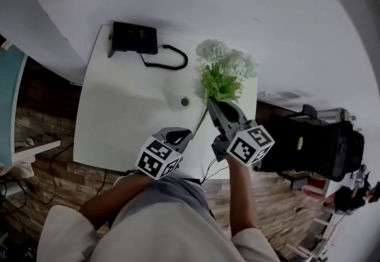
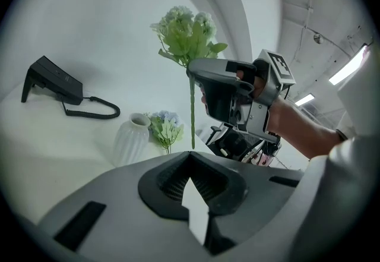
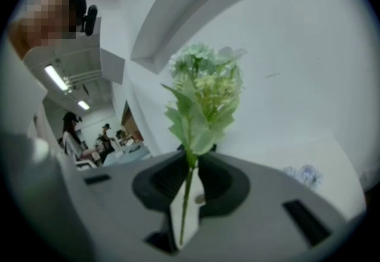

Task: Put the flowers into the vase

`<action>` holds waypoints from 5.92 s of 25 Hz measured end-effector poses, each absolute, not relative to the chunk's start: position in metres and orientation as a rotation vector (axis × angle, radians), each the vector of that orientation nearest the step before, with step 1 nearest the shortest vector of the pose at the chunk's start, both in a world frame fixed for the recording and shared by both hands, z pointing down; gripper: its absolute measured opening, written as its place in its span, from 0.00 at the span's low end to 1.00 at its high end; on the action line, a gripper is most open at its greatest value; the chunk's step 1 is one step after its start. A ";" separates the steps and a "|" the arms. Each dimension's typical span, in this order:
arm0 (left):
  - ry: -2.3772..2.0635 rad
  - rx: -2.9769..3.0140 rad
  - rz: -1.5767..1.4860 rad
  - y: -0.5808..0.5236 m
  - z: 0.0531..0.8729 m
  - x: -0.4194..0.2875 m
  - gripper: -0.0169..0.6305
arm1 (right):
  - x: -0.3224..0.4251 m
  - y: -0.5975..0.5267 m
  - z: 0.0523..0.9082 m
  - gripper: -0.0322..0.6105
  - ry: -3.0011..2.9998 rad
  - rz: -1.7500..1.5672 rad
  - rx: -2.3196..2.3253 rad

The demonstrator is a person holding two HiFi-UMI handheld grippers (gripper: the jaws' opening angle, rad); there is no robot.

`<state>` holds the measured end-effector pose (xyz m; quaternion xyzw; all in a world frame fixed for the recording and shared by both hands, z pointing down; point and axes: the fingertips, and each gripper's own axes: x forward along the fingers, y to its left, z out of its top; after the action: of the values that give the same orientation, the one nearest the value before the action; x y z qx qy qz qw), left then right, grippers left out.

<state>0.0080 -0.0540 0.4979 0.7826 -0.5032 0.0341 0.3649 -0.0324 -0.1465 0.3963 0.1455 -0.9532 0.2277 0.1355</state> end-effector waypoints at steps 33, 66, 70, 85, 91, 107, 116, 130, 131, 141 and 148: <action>-1.301 1.928 0.110 -0.063 0.518 -0.007 0.06 | -0.123 -0.145 0.374 0.16 -2.953 0.334 0.016; -1.266 1.894 0.135 -0.063 0.532 -0.008 0.06 | -0.123 -0.124 0.454 0.16 -2.797 0.116 -0.024; -1.261 1.891 0.138 -0.062 0.533 -0.007 0.06 | -0.121 -0.124 0.457 0.16 -2.794 0.110 -0.016; -1.257 1.889 0.136 -0.063 0.535 -0.007 0.06 | -0.109 -0.125 0.466 0.16 -2.777 0.184 0.016; -1.253 1.893 0.134 -0.062 0.535 -0.007 0.06 | -0.103 -0.121 0.475 0.17 -2.739 0.181 0.024; -1.242 1.898 0.144 -0.060 0.537 -0.003 0.06 | -0.086 -0.113 0.500 0.29 -2.664 0.222 0.033; -1.238 1.903 0.151 -0.059 0.538 -0.002 0.06 | -0.082 -0.115 0.500 0.38 -2.654 0.206 0.069; -1.246 1.933 0.130 -0.059 0.529 -0.002 0.06 | -0.049 -0.122 0.490 0.39 -2.683 0.347 0.231; -1.247 1.935 0.126 -0.060 0.528 -0.002 0.06 | -0.046 -0.122 0.489 0.39 -2.686 0.360 0.240; -1.283 1.971 0.095 -0.060 0.515 -0.005 0.06 | -0.021 -0.110 0.478 0.35 -2.699 0.364 0.324; -1.306 2.005 0.066 -0.060 0.504 -0.005 0.06 | -0.003 -0.098 0.463 0.20 -2.734 0.379 0.393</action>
<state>-0.0054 -0.0596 0.5036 0.7796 -0.5079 0.0256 0.3654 -0.0034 -0.0982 0.4629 0.1389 -0.9654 0.1338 0.1757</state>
